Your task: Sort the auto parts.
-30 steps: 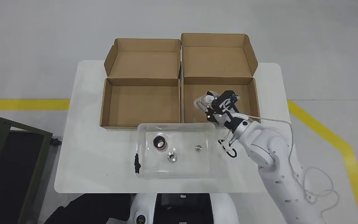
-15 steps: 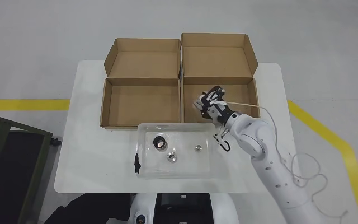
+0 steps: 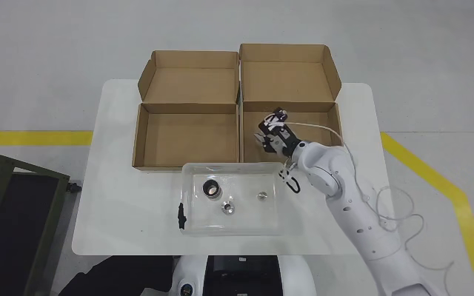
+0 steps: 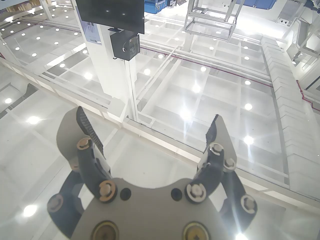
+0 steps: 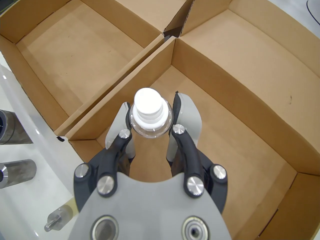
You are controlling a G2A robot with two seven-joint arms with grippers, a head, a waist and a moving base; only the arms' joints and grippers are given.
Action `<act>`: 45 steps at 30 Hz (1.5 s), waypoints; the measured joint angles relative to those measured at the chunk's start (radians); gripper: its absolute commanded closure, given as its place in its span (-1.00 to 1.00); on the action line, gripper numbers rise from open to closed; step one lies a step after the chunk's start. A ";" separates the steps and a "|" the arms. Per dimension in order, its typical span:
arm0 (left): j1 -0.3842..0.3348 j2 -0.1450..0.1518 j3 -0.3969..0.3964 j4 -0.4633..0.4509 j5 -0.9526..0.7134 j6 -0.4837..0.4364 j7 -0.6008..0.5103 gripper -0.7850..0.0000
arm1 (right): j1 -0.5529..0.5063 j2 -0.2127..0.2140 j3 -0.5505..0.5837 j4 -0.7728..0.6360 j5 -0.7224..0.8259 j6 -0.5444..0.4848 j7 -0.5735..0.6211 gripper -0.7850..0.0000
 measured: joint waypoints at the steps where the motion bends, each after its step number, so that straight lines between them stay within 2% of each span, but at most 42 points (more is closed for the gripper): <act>1: 0.000 0.000 0.000 0.000 0.000 0.000 0.000 -1.00 | 0.004 -0.001 -0.004 0.008 -0.002 0.003 0.000 0.90; 2: 0.000 0.000 0.000 0.000 0.000 0.000 0.000 -1.00 | 0.007 -0.002 -0.006 0.013 -0.003 0.005 -0.001 0.82; 5: 0.000 0.000 0.000 0.000 0.000 0.000 0.000 -1.00 | 0.012 -0.004 -0.011 0.026 -0.008 0.010 -0.003 0.42; 17: 0.000 0.000 0.000 0.000 0.000 0.000 0.000 -1.00 | 0.013 -0.007 -0.023 0.023 -0.026 0.011 0.008 -0.25; 18: 0.000 0.000 0.000 0.000 0.000 0.000 0.000 -1.00 | 0.010 -0.007 -0.020 0.015 -0.029 0.013 0.007 -0.25; 21: 0.000 0.000 0.000 0.000 0.000 0.000 0.000 -1.00 | -0.014 -0.001 -0.001 -0.037 -0.047 0.016 -0.001 -0.51; 24: 0.000 0.000 0.000 0.000 0.000 0.000 0.000 -1.00 | -0.058 0.009 0.030 -0.126 -0.070 0.012 -0.001 -0.65; 25: 0.000 0.000 0.000 0.000 0.000 0.000 0.000 -1.00 | -0.080 0.013 0.046 -0.166 -0.078 0.007 0.002 -0.67; 27: 0.000 0.000 0.000 0.000 0.000 0.000 0.000 -1.00 | -0.113 0.020 0.067 -0.228 -0.092 -0.006 0.009 -0.49; 28: 0.000 0.000 0.000 0.000 0.000 0.000 0.000 -1.00 | -0.135 0.025 0.079 -0.268 -0.103 -0.019 0.018 -0.51; 30: 0.000 0.000 0.000 0.000 0.000 0.000 0.000 -1.00 | -0.165 0.031 0.091 -0.324 -0.121 -0.040 0.031 -0.38; 31: 0.000 0.000 0.000 0.000 0.000 0.000 0.000 -1.00 | -0.185 0.034 0.093 -0.356 -0.130 -0.058 0.040 -0.38; 35: 0.000 0.000 0.000 0.000 0.000 0.000 0.000 -1.00 | -0.238 0.042 0.090 -0.437 -0.145 -0.113 0.060 -0.50; 40: 0.000 0.000 0.000 0.000 0.000 0.000 0.000 -1.00 | -0.302 0.051 0.079 -0.502 -0.148 -0.185 0.077 -0.40; 43: 0.000 0.000 0.000 0.000 0.000 0.000 0.000 -1.00 | -0.341 0.058 0.075 -0.530 -0.165 -0.217 0.088 -0.51; 45: 0.000 0.000 0.000 0.000 0.000 0.000 0.000 -1.00 | -0.363 0.061 0.074 -0.545 -0.177 -0.235 0.095 -0.68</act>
